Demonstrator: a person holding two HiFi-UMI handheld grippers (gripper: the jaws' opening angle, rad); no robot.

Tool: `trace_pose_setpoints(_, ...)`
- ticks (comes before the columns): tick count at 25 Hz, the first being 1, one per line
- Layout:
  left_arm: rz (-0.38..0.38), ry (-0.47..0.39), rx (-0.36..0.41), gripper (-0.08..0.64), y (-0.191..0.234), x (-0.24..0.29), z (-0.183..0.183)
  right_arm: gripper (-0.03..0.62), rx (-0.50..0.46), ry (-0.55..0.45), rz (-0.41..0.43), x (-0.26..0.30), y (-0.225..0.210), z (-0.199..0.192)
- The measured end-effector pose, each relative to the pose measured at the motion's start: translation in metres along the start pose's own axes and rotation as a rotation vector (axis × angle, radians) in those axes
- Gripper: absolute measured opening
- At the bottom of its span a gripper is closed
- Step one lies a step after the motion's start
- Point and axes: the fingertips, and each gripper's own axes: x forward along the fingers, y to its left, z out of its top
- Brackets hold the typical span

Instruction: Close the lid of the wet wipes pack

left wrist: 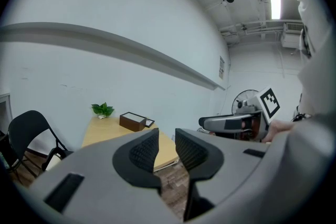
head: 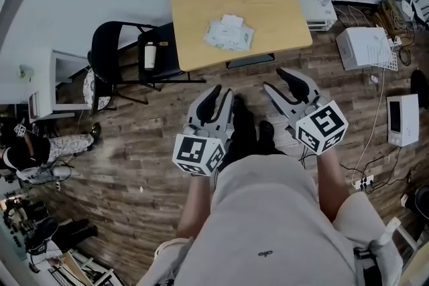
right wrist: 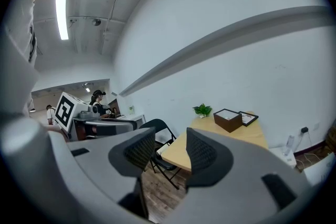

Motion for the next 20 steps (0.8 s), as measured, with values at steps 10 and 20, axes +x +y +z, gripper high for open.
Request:
trace_pose_setpoints(10,-0.045,-0.003,0.02,0.086,0.054,0.049,0.023,0.17,-0.011,0.029,-0.032,0.058,-0.03,0.02)
trace_pose_setpoints(20,-0.084,-0.001,0.019,0.086,0.125,0.101,0.049,0.17,-0.027,0.046,-0.057,0.134,-0.062,0.052)
